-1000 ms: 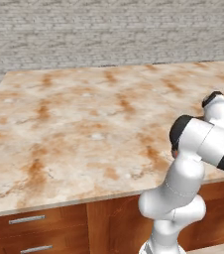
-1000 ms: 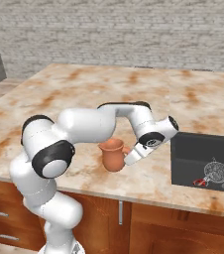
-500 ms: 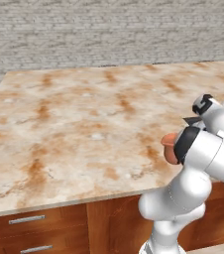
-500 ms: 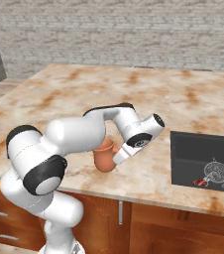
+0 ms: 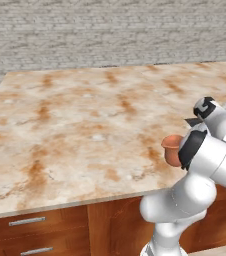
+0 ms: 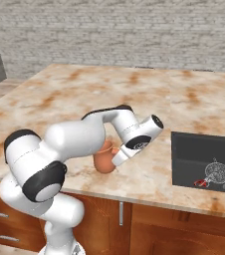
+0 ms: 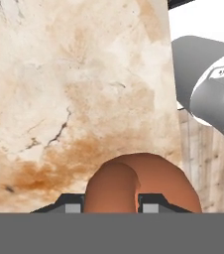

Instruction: Pick the strainer and jug and place them in the sink. Then turn on the water.

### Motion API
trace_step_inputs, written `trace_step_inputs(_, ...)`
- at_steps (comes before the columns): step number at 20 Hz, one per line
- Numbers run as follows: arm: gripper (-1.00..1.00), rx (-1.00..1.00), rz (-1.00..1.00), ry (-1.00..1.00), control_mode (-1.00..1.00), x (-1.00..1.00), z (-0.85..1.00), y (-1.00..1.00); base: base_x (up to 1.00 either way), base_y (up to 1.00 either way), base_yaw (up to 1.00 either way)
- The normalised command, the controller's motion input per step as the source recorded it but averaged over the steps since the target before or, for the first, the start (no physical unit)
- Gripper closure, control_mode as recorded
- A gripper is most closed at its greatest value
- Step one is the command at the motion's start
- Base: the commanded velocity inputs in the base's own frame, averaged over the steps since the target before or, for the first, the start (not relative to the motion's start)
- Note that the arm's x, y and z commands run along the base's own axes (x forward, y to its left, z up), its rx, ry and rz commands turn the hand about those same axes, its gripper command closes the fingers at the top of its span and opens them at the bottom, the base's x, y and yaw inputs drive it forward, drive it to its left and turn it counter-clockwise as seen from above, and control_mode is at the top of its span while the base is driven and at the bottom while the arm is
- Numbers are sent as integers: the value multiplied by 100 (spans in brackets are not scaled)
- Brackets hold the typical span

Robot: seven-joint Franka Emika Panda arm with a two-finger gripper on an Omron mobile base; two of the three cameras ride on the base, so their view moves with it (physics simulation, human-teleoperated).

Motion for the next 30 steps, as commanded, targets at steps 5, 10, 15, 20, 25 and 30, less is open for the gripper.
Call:
trace_step_inputs(5,100,0,0,0,-100,0,-1,0,0,0,0)
trace_step_inputs(10,100,0,0,0,100,0,0,0,-11,-59,0)
trace_step_inputs(15,100,0,0,0,100,0,0,0,-41,-96,0)
trace_step_inputs(20,100,0,0,0,100,0,0,0,-19,-96,0)
trace_step_inputs(25,100,0,0,0,100,0,0,0,0,-76,0)
trace_step_inputs(30,100,0,0,0,100,0,0,0,30,-33,0)
